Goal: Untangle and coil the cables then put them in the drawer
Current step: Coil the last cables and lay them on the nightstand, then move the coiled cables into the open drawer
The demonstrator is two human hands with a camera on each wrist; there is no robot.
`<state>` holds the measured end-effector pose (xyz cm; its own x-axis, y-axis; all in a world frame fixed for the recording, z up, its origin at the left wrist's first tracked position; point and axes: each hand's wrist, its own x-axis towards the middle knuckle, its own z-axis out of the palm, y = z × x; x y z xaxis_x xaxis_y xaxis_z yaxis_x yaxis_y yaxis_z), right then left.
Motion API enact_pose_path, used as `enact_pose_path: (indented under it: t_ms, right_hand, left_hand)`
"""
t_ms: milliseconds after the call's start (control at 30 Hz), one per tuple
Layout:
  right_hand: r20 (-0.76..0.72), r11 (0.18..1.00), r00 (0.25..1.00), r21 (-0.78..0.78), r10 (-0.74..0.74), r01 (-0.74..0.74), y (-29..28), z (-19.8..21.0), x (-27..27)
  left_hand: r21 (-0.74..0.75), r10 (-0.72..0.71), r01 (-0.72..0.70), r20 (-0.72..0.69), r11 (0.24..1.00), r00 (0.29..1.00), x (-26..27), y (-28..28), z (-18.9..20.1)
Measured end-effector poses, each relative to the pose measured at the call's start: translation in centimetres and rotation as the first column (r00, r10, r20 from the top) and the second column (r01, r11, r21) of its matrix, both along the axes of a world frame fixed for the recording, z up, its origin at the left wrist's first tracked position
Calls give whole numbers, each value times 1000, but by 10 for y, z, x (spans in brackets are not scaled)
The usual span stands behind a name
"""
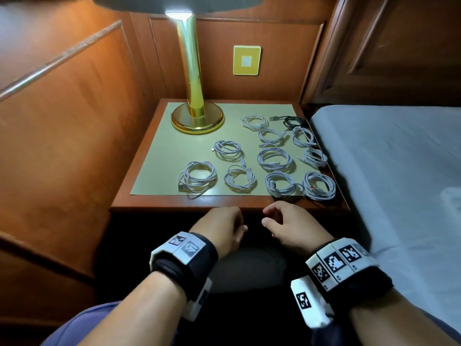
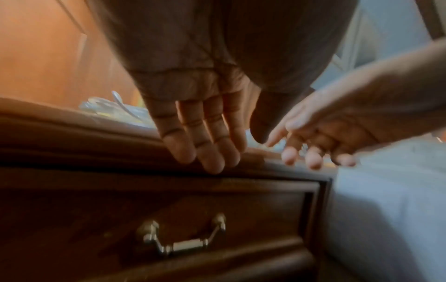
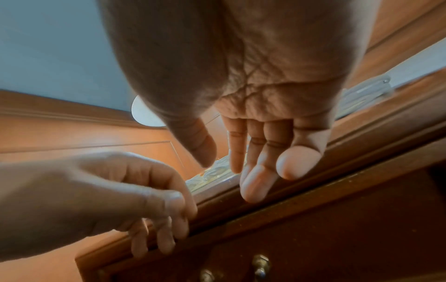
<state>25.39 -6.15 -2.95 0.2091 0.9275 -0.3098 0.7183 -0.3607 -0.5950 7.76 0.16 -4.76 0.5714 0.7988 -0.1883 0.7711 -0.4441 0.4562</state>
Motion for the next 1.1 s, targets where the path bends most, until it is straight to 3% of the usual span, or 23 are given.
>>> enact_pose_path:
  t_ms: [133,233,567,867,1100]
  right_hand:
    - [82,998,996,-55,33,-29,-9,-3,4]
    - [101,998,994,-65,31,-24,-14,-5,12]
    - [89,997,996,-71,10,-3,-25,-8,30]
    - [58,997,998,-75,32,-27,-20,-9,24]
    - [94,994,994,-97,49,-39,-19,-11,11]
  left_hand:
    - [-87,-53,27,-318,996,946,22,-14,-34]
    - [-35,-29,16,-425,999,905,32,-17,-52]
    - [-84,19,-63,-447,994,894,52,-17,-68]
    - [3,70,-79,-495,997,866,39,-18,-71]
    - [9,107,-114,-418,993,902,34,-25,-66]
